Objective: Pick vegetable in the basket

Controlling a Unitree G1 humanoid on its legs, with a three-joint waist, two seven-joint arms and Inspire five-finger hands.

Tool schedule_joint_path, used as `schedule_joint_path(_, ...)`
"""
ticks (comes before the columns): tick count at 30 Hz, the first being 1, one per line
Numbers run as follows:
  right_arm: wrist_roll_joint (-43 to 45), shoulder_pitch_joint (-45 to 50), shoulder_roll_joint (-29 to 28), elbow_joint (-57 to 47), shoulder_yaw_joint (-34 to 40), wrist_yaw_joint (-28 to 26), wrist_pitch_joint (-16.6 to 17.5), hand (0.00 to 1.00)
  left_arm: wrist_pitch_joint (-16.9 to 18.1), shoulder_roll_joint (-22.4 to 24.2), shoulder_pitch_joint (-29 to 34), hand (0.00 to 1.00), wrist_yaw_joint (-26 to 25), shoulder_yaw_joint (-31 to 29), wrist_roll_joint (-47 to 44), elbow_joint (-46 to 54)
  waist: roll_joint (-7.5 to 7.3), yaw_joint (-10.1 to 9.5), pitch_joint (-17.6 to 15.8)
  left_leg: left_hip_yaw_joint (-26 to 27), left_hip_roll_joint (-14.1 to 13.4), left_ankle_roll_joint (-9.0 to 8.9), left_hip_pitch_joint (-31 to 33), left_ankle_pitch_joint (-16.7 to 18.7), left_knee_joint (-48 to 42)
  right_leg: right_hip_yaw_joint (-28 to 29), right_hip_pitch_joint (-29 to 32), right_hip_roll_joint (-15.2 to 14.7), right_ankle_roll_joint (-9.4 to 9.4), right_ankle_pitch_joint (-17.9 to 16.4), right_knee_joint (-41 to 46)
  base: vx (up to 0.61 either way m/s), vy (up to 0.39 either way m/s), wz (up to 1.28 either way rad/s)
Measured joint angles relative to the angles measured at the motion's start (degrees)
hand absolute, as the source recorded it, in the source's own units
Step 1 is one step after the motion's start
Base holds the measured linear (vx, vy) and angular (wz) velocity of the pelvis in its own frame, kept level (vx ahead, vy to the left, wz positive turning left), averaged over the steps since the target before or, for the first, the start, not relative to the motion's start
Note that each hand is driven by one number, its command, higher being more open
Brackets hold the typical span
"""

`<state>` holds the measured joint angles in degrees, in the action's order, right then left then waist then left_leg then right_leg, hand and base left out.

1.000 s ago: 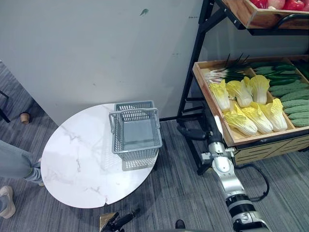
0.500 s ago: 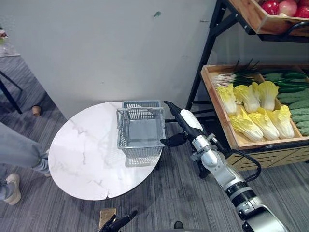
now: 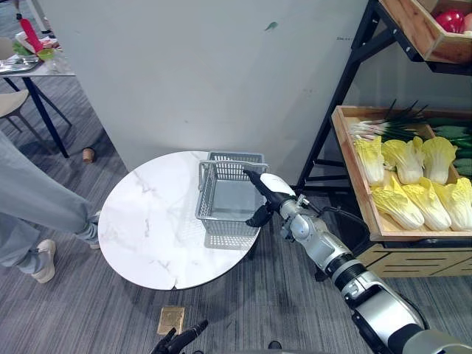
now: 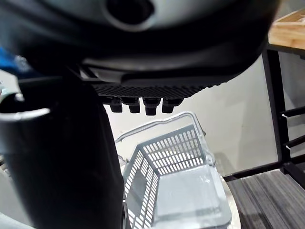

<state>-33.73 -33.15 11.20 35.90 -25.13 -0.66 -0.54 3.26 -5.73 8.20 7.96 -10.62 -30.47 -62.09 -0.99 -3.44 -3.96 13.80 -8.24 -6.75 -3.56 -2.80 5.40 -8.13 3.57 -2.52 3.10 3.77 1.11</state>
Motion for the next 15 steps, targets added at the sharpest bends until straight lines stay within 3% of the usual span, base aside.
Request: schedule_joint_path(15, -0.25, -3.35, -3.1, 1.23, -0.92, -1.98, -6.97, 1.0, -0.57, 1.66, 2.49, 1.0, -0.33, -3.84, 1.81, 3.51, 0.11, -2.68, -0.53, -0.28, 0.62, 0.14, 1.76, -0.93, 0.02, -2.27, -0.89, -0.89, 0.37, 1.47, -2.94, -0.02, 0.006, 0.07)
